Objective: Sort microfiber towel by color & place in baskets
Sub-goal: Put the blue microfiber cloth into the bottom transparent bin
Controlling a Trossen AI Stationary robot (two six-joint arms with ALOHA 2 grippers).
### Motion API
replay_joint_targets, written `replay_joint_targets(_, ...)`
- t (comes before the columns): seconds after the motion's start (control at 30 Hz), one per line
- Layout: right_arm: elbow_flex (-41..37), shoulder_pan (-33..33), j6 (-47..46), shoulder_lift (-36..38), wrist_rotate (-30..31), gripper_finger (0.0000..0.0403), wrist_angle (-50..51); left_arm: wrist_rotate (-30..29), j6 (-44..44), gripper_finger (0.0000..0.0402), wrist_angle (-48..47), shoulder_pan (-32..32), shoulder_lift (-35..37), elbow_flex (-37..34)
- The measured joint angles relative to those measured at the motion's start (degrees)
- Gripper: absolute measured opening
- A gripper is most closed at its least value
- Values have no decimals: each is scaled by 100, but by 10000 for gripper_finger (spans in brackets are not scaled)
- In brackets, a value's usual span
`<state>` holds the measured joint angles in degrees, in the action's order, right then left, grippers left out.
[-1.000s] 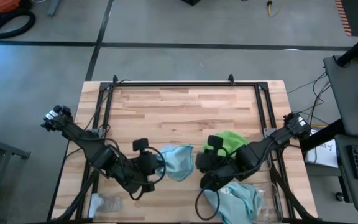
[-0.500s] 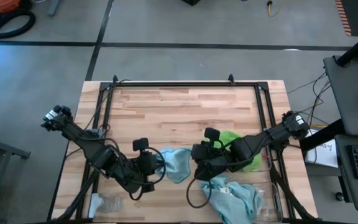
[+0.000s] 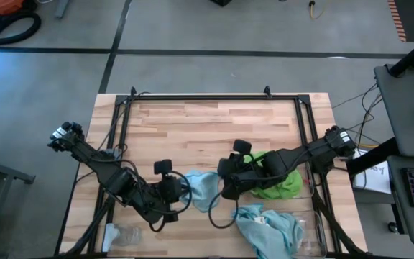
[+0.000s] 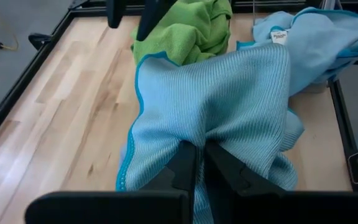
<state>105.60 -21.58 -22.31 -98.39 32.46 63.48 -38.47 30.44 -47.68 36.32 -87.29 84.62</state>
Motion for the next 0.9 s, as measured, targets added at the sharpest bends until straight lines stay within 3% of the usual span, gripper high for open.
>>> replay_joint_targets(0.6, 0, 0, -15, 0, -180, 125, -698, -622, -447, 6, -32, -257, 2, -2)
replay_joint_targets(0.9, -35, -13, -6, 0, -1002, 125, -1062, -1039, -455, 6, -35, -349, 2, -2)
